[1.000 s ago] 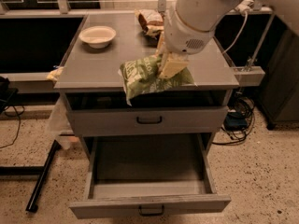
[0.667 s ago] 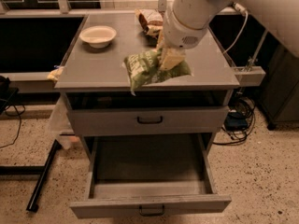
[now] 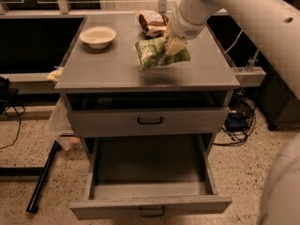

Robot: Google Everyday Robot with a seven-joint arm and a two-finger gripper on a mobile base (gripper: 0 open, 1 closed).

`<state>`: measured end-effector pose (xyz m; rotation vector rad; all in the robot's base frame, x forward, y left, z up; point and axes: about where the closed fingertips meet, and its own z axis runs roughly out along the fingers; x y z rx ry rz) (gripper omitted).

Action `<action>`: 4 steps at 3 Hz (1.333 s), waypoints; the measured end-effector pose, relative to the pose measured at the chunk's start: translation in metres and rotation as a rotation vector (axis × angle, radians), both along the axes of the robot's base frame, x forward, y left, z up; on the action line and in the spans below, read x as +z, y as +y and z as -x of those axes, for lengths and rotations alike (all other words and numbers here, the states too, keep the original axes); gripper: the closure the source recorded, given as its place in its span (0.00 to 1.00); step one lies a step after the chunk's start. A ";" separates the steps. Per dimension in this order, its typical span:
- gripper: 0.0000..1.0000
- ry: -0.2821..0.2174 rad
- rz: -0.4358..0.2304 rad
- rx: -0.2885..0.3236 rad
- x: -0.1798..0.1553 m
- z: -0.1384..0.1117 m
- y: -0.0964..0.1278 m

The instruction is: Pick green jalapeno chip bag from middle drawer and place on counter

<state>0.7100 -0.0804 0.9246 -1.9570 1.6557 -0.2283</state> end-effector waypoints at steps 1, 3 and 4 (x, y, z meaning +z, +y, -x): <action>0.82 -0.003 -0.009 -0.004 -0.001 -0.007 0.000; 0.36 -0.002 -0.009 -0.003 -0.002 -0.007 0.000; 0.13 -0.002 -0.009 -0.003 -0.002 -0.007 0.000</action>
Offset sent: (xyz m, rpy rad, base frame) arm 0.0079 -0.0009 -0.0011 0.0109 -0.0040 -0.0058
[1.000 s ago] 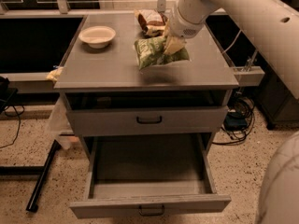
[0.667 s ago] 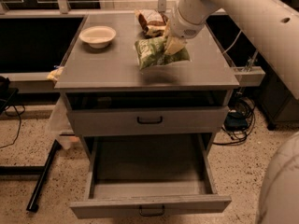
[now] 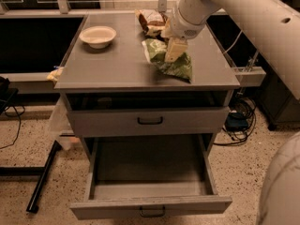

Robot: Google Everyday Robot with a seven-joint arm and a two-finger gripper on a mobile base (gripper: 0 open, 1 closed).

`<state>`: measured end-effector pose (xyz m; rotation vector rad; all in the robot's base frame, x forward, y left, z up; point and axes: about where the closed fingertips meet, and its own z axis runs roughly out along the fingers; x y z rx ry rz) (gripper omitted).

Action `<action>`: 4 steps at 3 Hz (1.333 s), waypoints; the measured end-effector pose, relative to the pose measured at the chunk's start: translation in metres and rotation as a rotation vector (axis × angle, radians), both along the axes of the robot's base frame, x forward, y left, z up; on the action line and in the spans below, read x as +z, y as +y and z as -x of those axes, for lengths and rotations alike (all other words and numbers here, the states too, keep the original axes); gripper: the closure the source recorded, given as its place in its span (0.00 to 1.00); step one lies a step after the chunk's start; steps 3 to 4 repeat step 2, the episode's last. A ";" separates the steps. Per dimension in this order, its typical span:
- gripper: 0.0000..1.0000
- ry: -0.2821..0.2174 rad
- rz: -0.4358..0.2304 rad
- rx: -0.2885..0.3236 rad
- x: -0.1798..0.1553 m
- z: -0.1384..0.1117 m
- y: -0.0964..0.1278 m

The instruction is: Pick green jalapeno chip bag from middle drawer and place on counter

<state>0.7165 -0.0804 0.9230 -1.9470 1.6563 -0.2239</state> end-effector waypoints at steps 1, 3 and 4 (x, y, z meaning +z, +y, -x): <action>0.00 0.000 0.000 0.000 0.000 0.000 0.000; 0.00 0.000 0.000 0.000 0.000 0.000 0.000; 0.00 0.000 0.000 0.000 0.000 0.000 0.000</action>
Offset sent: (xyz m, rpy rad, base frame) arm 0.0000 0.0000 0.0000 0.0000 0.0001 0.0000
